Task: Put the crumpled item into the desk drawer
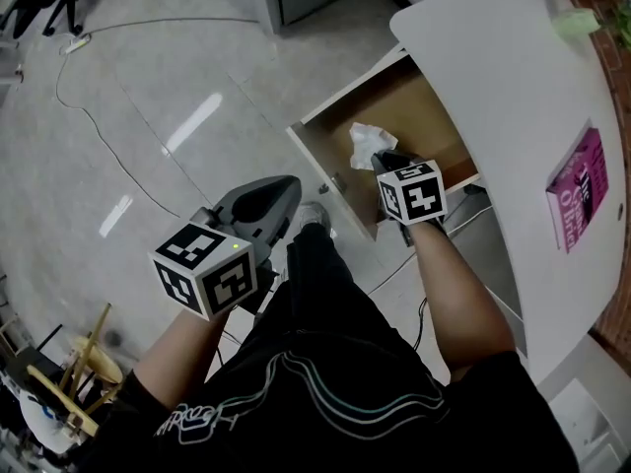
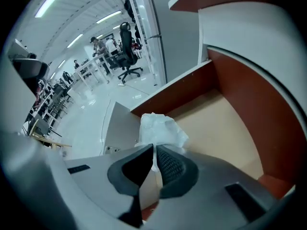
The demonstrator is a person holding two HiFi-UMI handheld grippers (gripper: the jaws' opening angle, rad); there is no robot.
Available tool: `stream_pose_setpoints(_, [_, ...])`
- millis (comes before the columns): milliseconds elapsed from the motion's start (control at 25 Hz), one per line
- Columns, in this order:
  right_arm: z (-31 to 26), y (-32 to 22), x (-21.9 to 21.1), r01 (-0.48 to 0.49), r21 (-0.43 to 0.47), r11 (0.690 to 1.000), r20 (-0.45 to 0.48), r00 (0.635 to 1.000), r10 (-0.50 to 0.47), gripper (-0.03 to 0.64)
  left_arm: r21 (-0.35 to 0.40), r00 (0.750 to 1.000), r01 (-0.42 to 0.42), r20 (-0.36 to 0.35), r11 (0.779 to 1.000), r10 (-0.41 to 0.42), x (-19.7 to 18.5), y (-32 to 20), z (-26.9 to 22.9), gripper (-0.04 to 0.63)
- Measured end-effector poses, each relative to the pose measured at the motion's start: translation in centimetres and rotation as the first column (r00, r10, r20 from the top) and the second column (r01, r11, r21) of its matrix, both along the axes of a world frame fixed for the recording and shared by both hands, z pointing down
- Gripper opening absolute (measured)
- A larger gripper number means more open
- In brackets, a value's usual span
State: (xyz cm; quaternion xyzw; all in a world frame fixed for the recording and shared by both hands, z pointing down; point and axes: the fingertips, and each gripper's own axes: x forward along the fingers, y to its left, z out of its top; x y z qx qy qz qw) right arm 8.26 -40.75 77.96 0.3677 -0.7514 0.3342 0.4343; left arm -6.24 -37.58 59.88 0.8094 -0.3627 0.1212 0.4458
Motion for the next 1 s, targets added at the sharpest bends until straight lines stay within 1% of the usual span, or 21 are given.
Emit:
stream_pose_setpoints(280, [5.5,0.0,0.3,0.033,-0.131,0.991,-0.064,0.997,-0.041,0.052,-0.034,1.000,0.028,0.003,0.999,-0.028,-1.5,-0.5,1.8,0.023])
stream_pose_setpoints(440, [7.9,0.1,0.4,0.017,-0.186,0.982,-0.092,0.995,-0.035,0.052,-0.043,0.999,0.049,0.005,0.998,-0.049,-2.5,-0.7,2.5,0.023])
stream_pose_setpoints(640, [9.2,0.2,0.2,0.013,-0.223,0.975,-0.100,0.994,-0.036,0.052,-0.059,0.997,0.080,0.014,0.995,-0.079,-3.6,-0.9,3.5,0.023])
stream_pose_setpoints(800, [9.1,-0.3,0.4,-0.034,-0.235,0.971,-0.096,0.995,0.012,0.055,-0.069,0.994,0.110,0.010,0.992,-0.109,-4.3,-1.2,3.8,0.023])
stream_pose_setpoints(840, [8.9,-0.3,0.5,-0.049,-0.237,0.970,-0.092,0.995,0.027,0.065,-0.069,0.994,0.110,0.009,0.992,-0.109,-4.4,-1.2,3.7,0.023])
stream_pose_setpoints(920, [8.4,-0.4,0.7,-0.074,-0.233,0.970,-0.087,0.995,0.055,0.194,-0.064,0.994,0.105,0.009,0.992,-0.105,-4.4,-1.1,3.3,0.023])
stream_pose_setpoints(1000, [7.6,-0.4,0.9,-0.090,-0.217,0.972,-0.085,0.994,0.073,0.218,-0.056,0.995,0.100,0.010,0.993,-0.100,-4.4,-0.8,2.8,0.023])
